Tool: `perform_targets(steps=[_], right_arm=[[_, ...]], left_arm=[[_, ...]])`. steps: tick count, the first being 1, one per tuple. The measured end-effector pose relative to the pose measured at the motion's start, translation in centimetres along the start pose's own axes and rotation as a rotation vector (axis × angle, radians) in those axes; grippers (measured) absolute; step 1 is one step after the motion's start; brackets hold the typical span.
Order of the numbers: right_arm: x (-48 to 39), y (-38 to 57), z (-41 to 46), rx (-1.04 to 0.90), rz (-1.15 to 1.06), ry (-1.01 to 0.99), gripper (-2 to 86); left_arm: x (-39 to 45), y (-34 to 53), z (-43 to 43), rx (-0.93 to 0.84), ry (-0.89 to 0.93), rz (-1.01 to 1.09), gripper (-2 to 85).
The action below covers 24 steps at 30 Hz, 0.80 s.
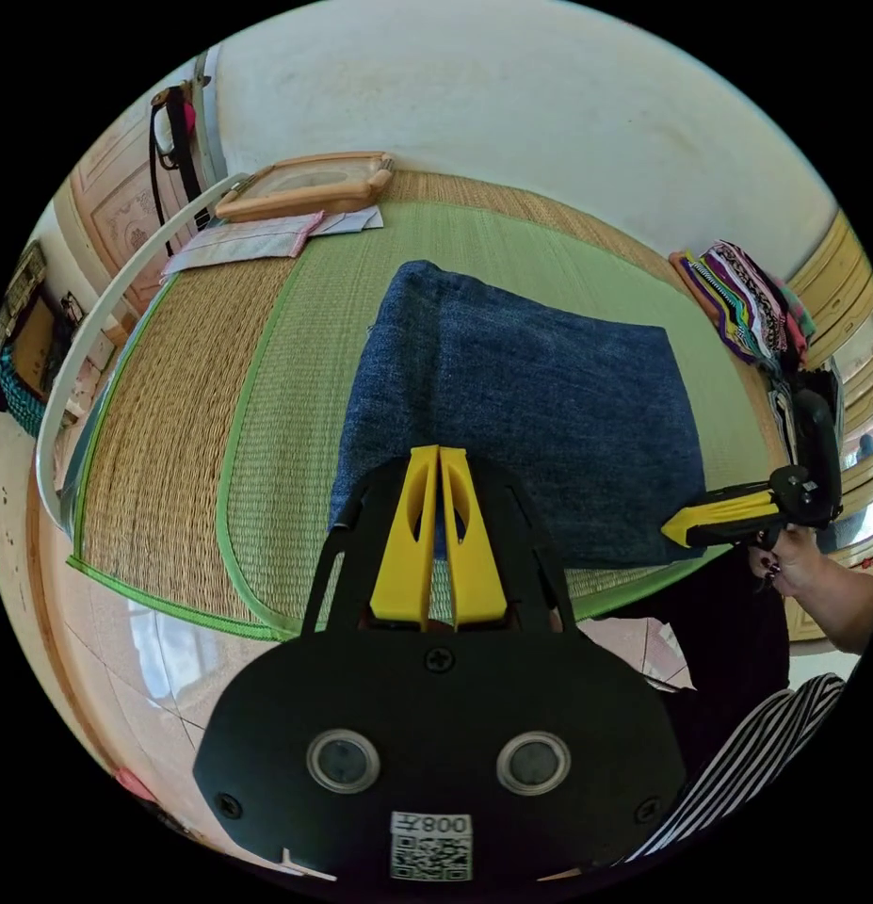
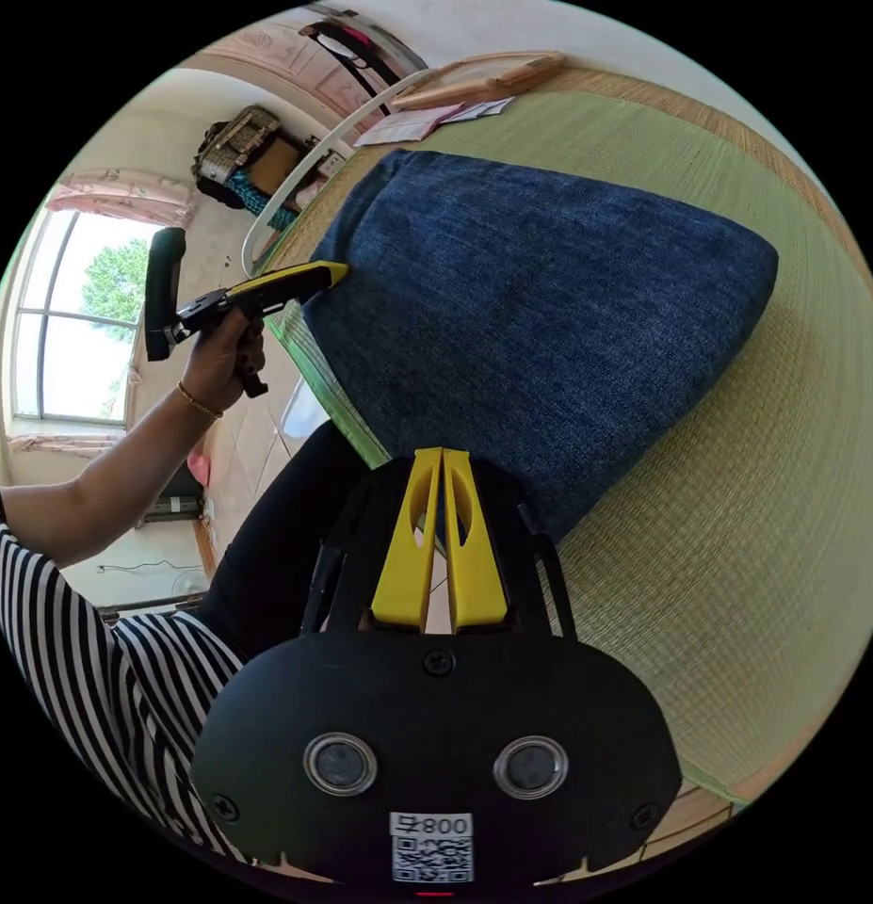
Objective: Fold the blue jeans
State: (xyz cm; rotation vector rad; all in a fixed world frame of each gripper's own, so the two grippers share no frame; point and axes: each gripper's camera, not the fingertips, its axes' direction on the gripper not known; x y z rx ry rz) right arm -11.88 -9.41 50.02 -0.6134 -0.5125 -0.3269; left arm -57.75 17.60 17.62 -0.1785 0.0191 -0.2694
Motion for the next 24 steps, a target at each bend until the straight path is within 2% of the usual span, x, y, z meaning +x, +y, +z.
perform_targets(steps=[4,6,8,12,15,17,20,22,24], right_arm=[[-0.4,3.1,-1.9,0.063,-0.04,0.0,0.1],[0.6,5.1,-2.0,0.082,-0.004,0.01,0.1],[2.8,7.6,-1.2,0.087,0.071,-0.012,0.1],[5.1,9.6,-0.1,0.111,0.142,-0.086,0.1],[4.9,10.3,-1.3,0.098,0.085,-0.055,0.1],[6.1,10.7,-3.1,0.153,0.087,-0.027,0.1],[9.9,10.2,-5.5,0.255,0.18,-0.041,0.0],[12.2,9.5,-6.5,0.307,0.23,-0.038,0.1],[14.3,8.5,-6.1,0.272,0.274,-0.014,0.1]], left_arm=[[2.5,0.8,-1.6,0.066,0.06,0.039,0.1],[4.0,1.2,-0.8,0.04,0.074,0.076,0.0],[5.5,1.6,2.0,-0.07,0.032,0.113,0.0],[5.6,1.6,3.2,-0.068,0.039,0.076,0.0],[6.3,1.4,2.7,-0.039,0.073,0.079,0.0],[8.0,1.8,2.6,-0.009,0.187,0.131,0.0],[11.5,2.5,3.9,-0.036,0.262,0.241,0.1],[13.4,2.8,5.2,-0.086,0.275,0.311,0.1],[14.5,3.2,6.7,-0.13,0.273,0.347,0.1]])
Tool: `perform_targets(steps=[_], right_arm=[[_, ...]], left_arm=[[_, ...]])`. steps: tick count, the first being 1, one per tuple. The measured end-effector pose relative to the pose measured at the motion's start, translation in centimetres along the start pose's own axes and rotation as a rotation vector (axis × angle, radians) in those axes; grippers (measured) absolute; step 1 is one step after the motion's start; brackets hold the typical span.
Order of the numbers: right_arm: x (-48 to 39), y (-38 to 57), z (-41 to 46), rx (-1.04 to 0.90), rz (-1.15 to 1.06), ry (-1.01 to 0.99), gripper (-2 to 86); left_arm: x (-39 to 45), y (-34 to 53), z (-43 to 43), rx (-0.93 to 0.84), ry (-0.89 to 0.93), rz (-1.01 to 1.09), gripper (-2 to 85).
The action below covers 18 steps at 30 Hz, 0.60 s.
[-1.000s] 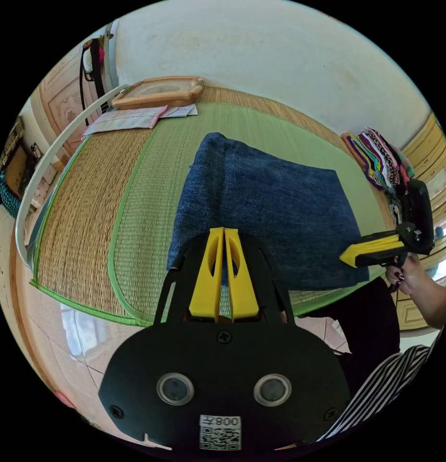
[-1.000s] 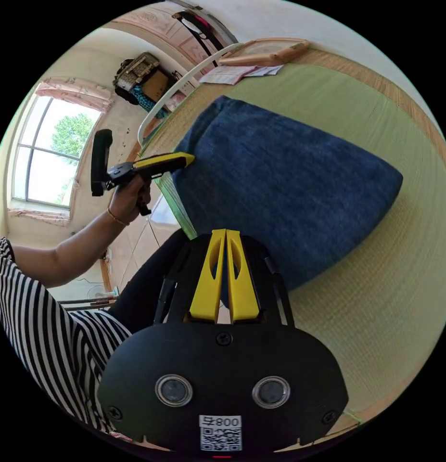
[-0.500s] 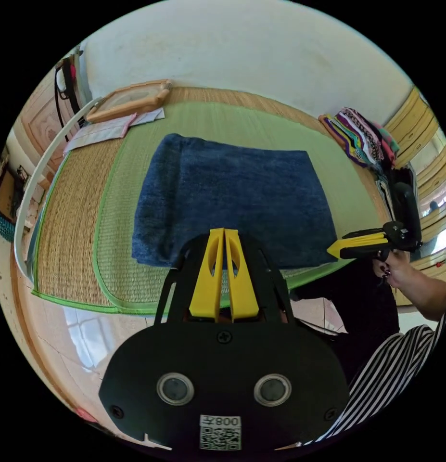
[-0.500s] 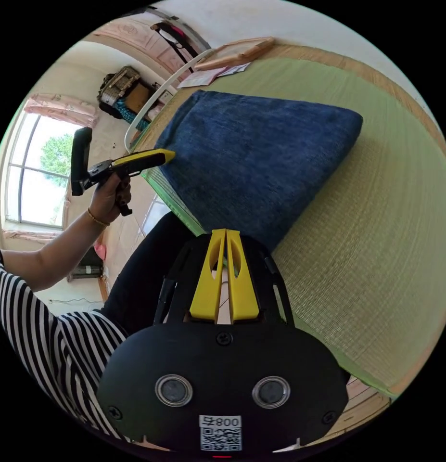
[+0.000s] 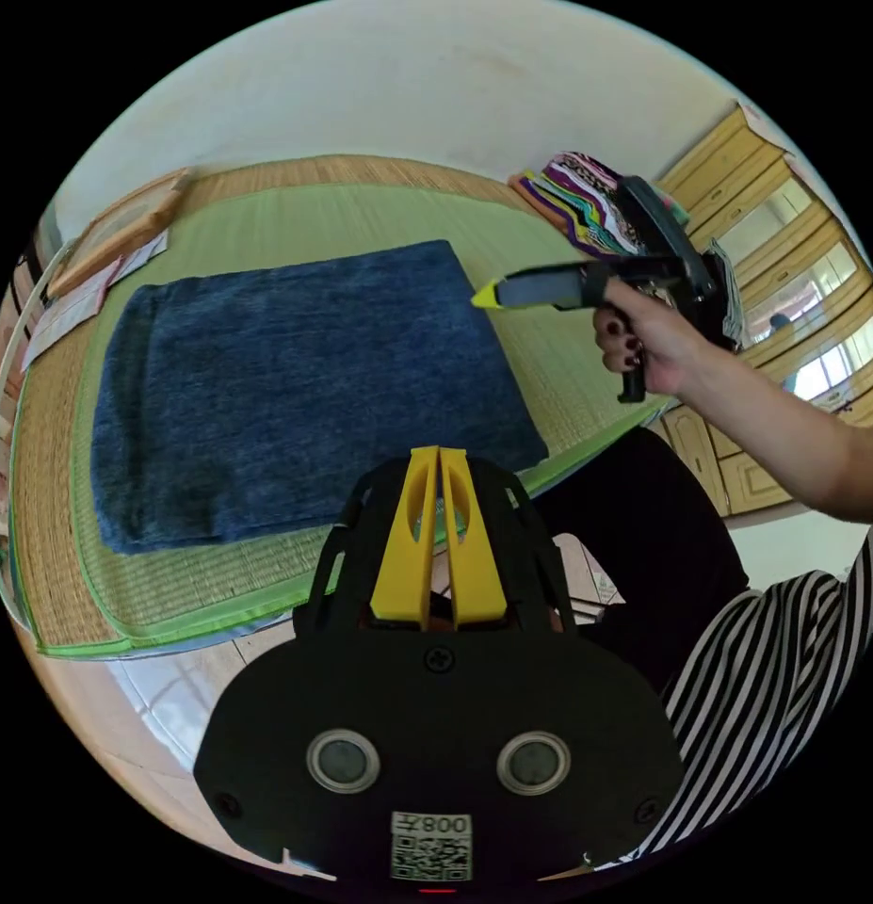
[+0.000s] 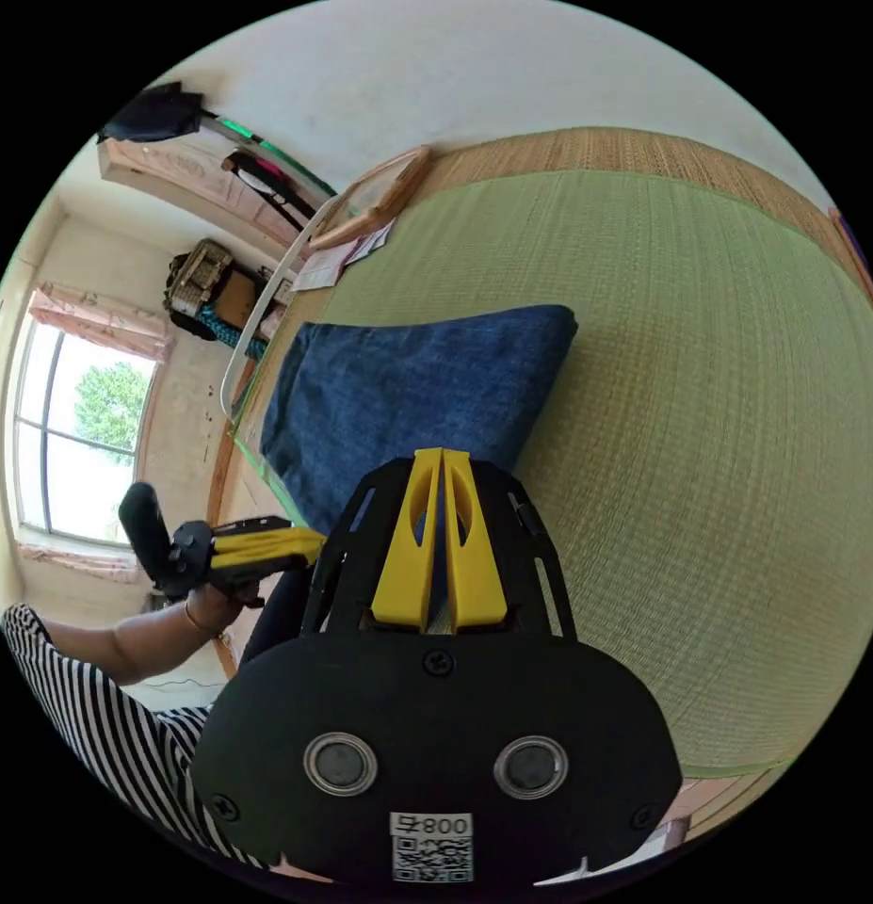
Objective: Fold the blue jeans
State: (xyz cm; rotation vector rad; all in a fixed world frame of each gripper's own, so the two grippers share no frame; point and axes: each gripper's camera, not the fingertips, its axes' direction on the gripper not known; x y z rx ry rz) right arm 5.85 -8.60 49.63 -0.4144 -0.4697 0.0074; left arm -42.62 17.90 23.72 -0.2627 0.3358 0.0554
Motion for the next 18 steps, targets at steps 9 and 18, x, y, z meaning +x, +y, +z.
perform_targets(steps=[9,18], right_arm=[[5.5,3.4,-0.2,-0.043,0.01,-0.074,0.5],[12.2,13.0,0.3,-0.12,0.178,-0.348,6.0]], left_arm=[[-2.9,2.1,3.4,-0.031,0.297,-0.16,1.0],[-5.5,3.3,10.3,-0.027,0.585,-0.332,7.7]])
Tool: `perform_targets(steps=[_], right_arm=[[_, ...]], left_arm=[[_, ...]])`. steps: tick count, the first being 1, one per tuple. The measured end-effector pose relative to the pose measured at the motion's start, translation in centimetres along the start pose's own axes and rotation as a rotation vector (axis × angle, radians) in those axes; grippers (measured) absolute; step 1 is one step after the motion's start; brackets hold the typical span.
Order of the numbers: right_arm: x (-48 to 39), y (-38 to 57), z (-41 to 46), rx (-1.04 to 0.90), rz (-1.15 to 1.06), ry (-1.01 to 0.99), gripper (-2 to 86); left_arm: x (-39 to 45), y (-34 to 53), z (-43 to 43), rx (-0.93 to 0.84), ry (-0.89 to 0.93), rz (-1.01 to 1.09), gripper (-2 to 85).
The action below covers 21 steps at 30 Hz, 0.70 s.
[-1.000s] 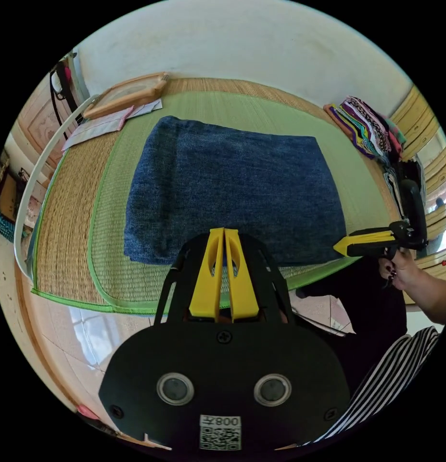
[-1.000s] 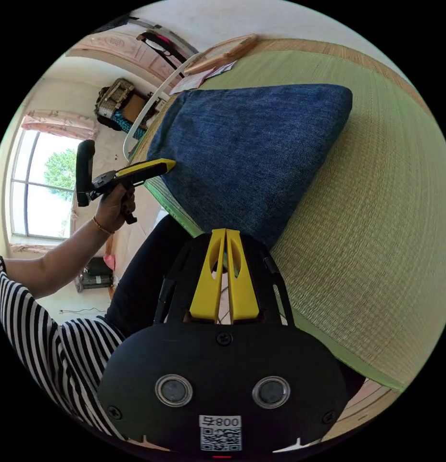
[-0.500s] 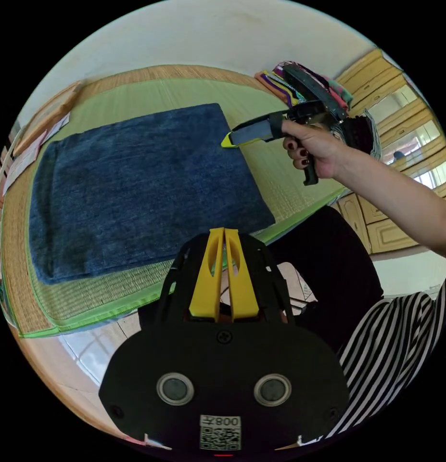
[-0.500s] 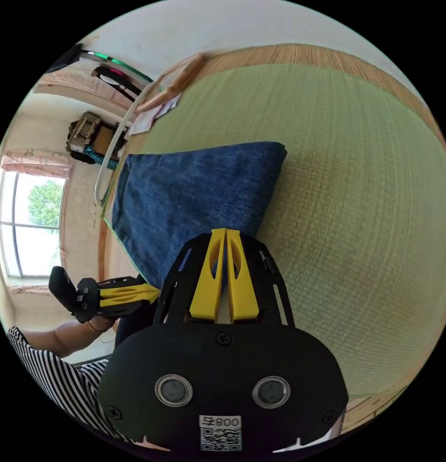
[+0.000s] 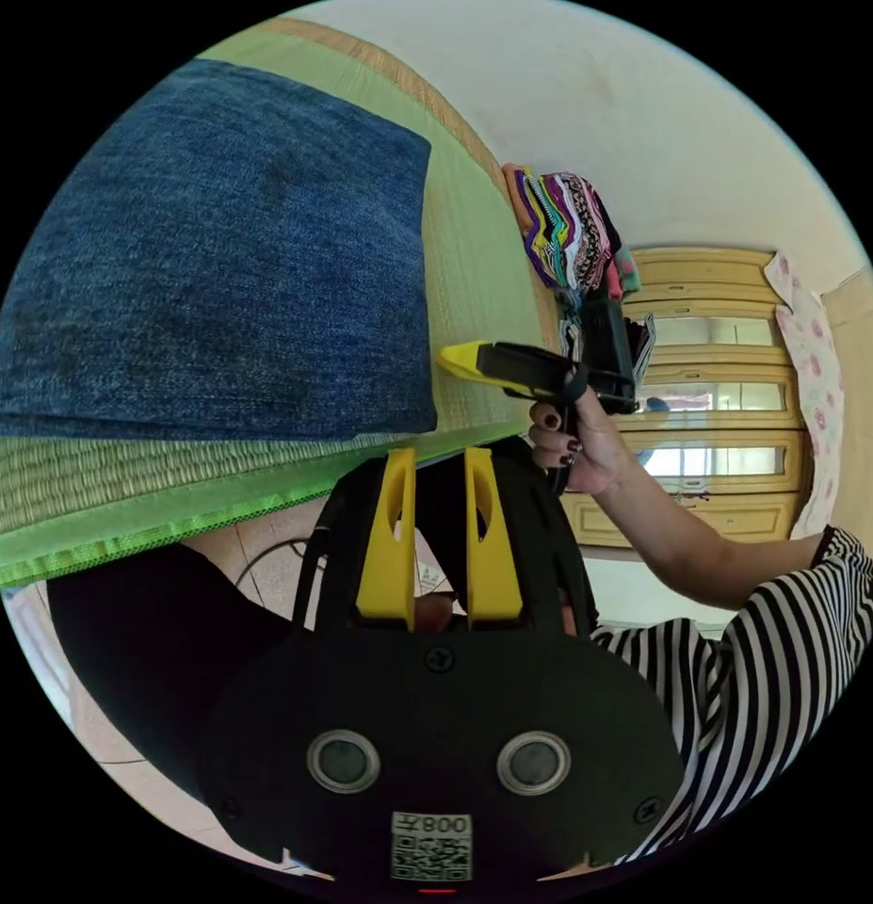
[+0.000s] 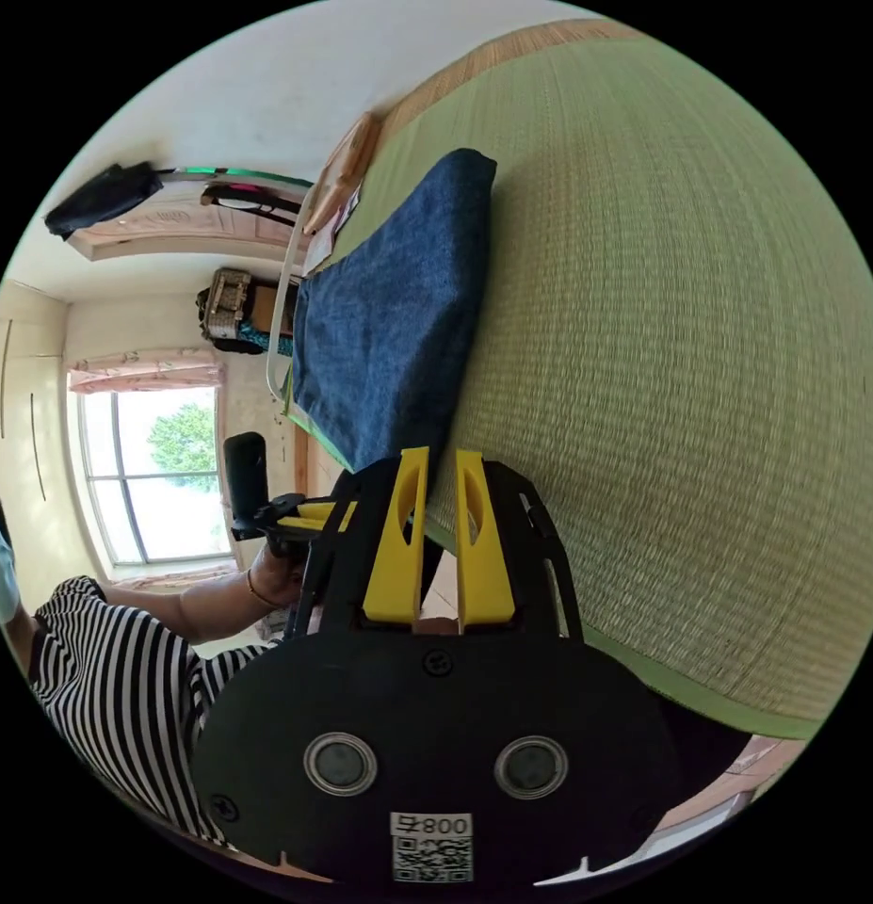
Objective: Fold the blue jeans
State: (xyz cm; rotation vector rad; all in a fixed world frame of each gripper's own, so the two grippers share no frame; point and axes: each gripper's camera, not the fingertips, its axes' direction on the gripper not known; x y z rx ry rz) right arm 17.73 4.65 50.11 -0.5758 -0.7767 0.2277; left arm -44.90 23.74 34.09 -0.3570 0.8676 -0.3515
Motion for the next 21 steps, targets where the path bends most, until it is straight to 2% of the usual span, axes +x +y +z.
perform_targets(steps=[6,21], right_arm=[[3.0,1.2,0.3,-0.004,0.062,-0.141,9.2],[6.1,2.3,0.5,0.026,0.137,-0.411,12.4]], left_arm=[[-3.4,0.8,0.1,0.059,0.045,-0.097,3.5],[-6.0,4.2,-2.8,0.048,0.025,0.044,0.8]])
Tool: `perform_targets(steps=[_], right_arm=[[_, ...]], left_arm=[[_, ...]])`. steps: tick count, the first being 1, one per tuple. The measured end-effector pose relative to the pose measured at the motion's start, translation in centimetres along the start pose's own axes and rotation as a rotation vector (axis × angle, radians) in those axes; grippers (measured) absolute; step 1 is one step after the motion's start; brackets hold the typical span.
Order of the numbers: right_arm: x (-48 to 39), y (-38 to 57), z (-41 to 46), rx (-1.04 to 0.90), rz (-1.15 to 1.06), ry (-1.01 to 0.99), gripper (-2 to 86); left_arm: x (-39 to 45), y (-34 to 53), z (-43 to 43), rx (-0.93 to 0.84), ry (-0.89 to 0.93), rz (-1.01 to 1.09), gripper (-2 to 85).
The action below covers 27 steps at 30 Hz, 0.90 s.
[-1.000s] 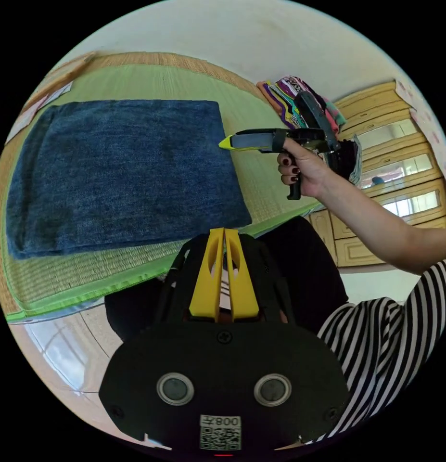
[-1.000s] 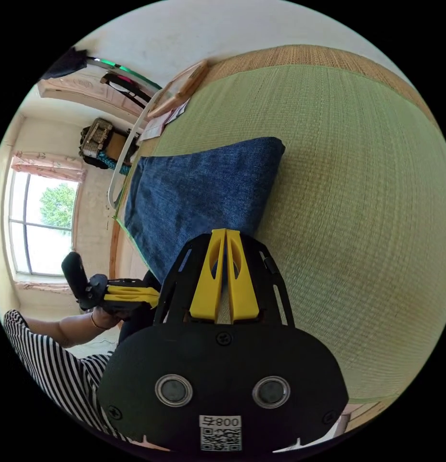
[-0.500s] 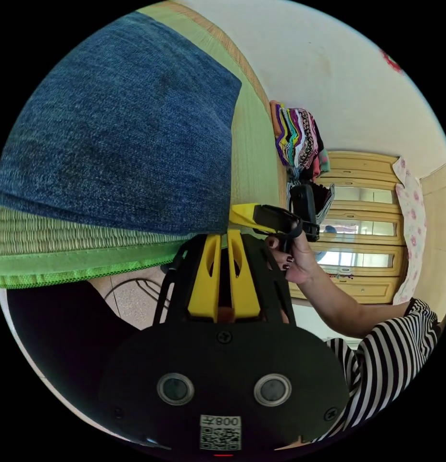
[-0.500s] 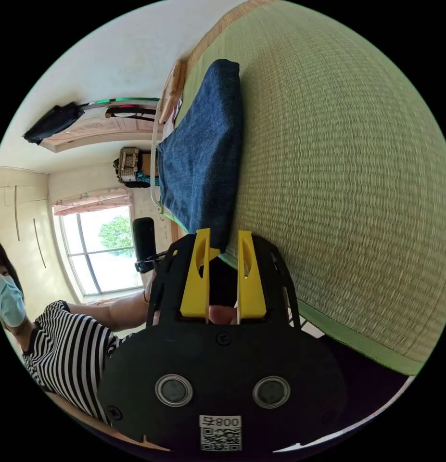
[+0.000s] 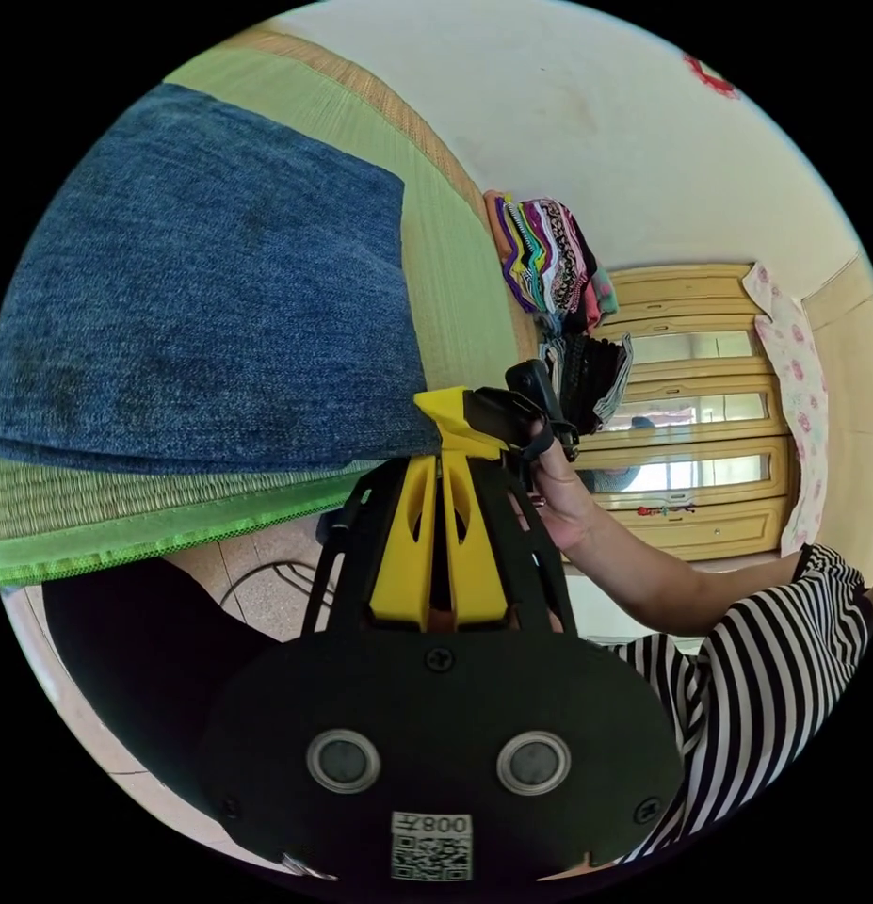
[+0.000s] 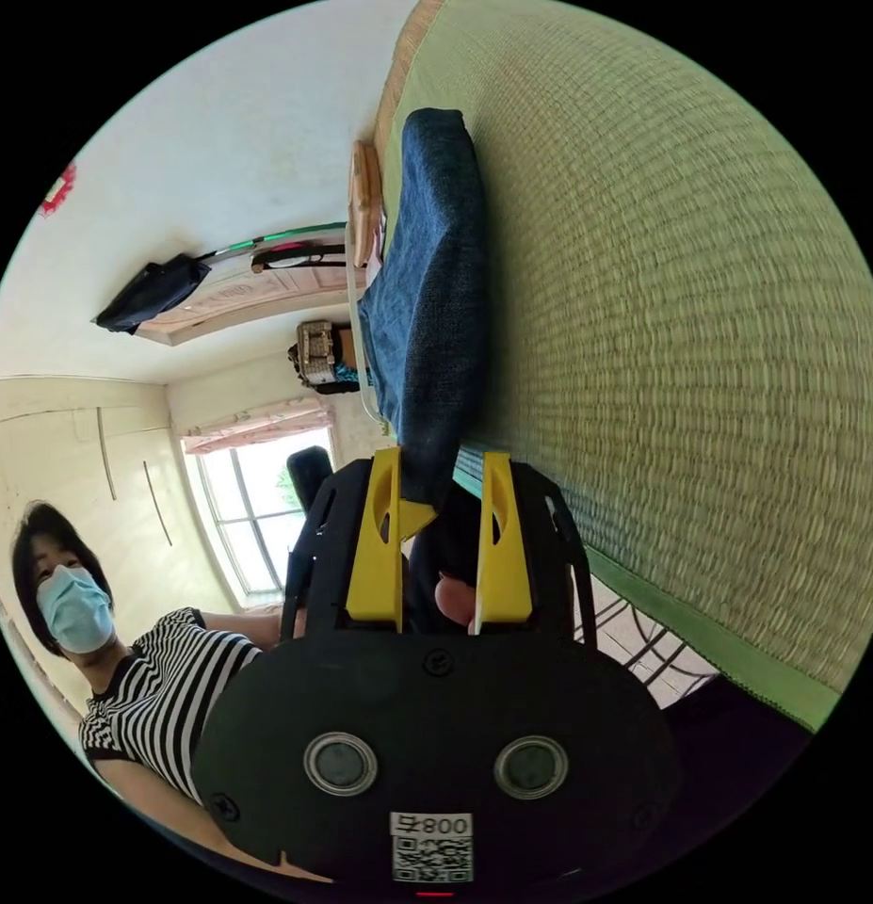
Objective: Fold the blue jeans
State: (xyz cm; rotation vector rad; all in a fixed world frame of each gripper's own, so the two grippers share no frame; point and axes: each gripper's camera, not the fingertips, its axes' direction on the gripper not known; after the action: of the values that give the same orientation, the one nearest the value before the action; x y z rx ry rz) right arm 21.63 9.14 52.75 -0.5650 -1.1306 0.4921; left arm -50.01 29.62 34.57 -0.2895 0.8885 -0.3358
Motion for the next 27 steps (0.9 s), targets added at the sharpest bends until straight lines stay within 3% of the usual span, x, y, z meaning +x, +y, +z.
perform_targets(steps=[15,21,27], right_arm=[[-1.9,0.2,1.7,-0.037,0.005,-0.032,6.6],[-4.8,0.2,1.8,-0.043,-0.013,-0.008,5.5],[-7.8,0.5,2.0,-0.057,-0.039,0.013,5.1]], left_arm=[[-5.8,6.8,-5.7,0.046,0.034,-0.024,0.6],[-12.2,11.1,-11.9,0.25,0.139,-0.188,3.1],[-19.6,15.6,-16.0,0.527,0.379,-0.414,10.3]])
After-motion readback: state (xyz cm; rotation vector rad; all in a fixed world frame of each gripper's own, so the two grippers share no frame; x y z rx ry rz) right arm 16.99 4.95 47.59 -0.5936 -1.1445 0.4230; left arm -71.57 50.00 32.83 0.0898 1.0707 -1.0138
